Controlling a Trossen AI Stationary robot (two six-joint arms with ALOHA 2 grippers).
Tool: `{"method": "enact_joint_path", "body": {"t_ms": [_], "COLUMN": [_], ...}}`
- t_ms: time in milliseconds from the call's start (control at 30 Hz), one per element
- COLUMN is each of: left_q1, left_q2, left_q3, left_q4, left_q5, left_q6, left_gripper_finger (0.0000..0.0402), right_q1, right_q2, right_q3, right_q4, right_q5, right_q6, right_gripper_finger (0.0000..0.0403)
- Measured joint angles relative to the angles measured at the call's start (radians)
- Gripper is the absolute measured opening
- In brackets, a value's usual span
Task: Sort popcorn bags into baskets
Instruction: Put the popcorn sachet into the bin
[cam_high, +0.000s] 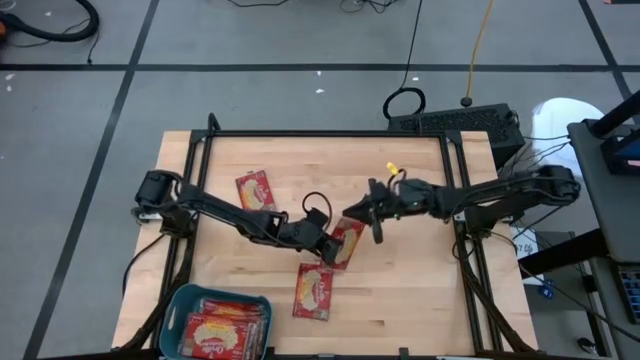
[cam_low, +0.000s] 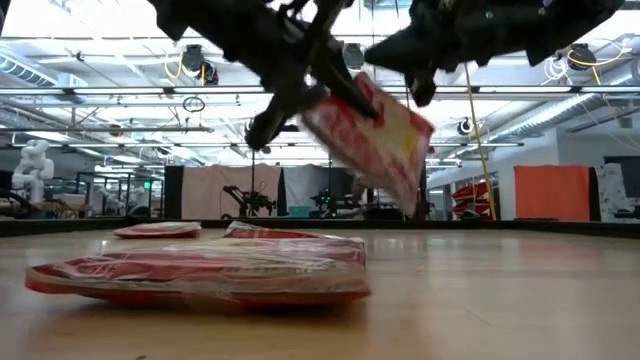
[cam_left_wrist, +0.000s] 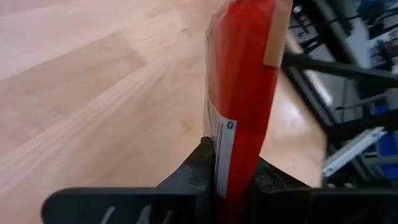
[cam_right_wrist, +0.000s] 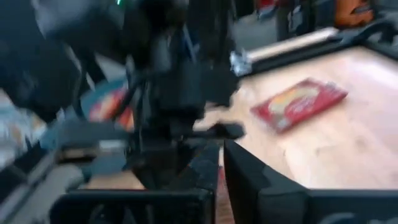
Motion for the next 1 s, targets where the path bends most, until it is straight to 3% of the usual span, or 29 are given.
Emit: {"method": "enact_joint_path", "body": {"t_ms": [233,467,633,767,1000], "left_q1": [0.000,0.000,0.000,0.003,0.003], "left_q2": [-0.137,-0.264,-0.324,-0.332,-0.323], "left_q3": [0.000,0.001,0.000,0.001,0.000], "left_q4": [-0.035,0.001,0.042,0.099,0.137], "left_q5": [-0.016,-0.179,-0.296,-0.326,-0.330], "left_q6": [-0.048,-0.184,-0.207,-0.244,-0.264], "left_gripper_finger": [0.0017,0.0029,0.0018,0.0027,0.0031], "right_q1": [-0.063,-0.047,-0.013,0.000,0.001], "right_q2": [-0.206,-0.334,-0.333,-0.285,-0.172], "right_q3": [0.000,0.001,0.001,-0.001,0.000], "right_q4": [-0.118,-0.179,-0.162,-0.097,0.161], "right_q5": [0.021,0.021,-0.020,-0.088,-0.116], "right_q6": [0.232,0.517,0.717,0.854,0.899], "right_gripper_finger": [0.0085,0.0120,0.0145,0.0164,0.0181]}}
